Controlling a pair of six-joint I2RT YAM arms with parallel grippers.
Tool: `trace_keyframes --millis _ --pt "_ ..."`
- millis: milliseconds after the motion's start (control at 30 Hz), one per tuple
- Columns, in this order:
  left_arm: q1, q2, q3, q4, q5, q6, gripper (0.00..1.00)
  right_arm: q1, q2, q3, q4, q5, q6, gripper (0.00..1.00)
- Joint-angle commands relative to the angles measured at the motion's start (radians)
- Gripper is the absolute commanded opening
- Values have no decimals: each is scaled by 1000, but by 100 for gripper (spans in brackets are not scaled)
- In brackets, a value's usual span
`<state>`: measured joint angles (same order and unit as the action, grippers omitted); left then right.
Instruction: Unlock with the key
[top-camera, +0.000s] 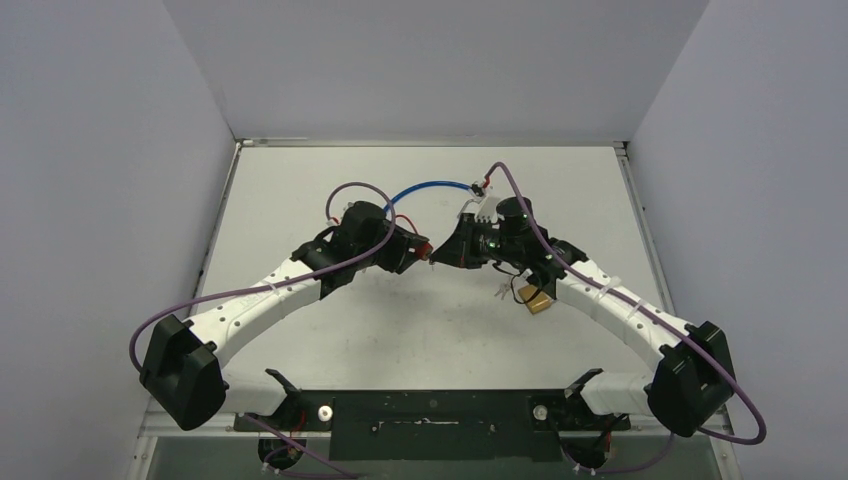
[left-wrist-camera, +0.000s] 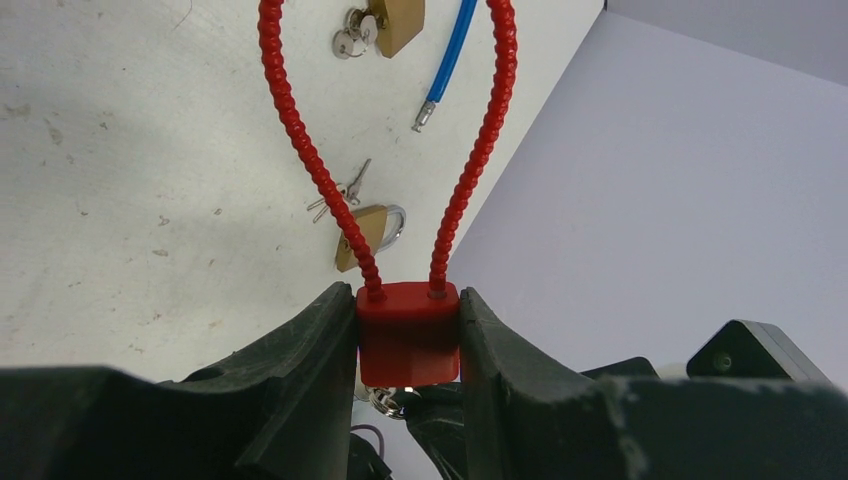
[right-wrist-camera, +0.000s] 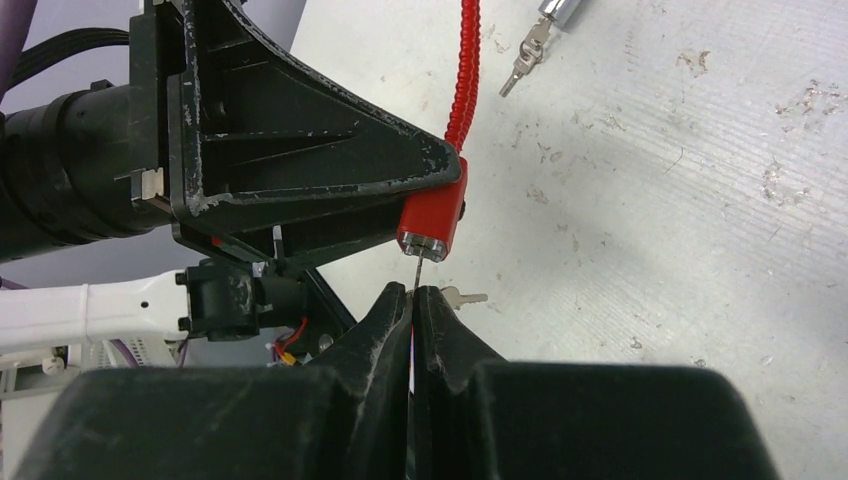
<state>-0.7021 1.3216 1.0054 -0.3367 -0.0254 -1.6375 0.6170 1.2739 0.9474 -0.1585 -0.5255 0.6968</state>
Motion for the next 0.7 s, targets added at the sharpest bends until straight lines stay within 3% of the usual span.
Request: trace_keyframes --millis 0,333,500,667 --pt "4 -26 12 71 11 0 0 6 20 45 25 -17 3 0" --pt "-5 5 40 53 25 39 0 11 137 199 -48 -5 91 0" --pt "-14 29 67 32 50 44 0 36 204 305 -150 95 25 0" --pt "-11 14 45 98 87 -25 0 126 208 224 -4 227 -104 0"
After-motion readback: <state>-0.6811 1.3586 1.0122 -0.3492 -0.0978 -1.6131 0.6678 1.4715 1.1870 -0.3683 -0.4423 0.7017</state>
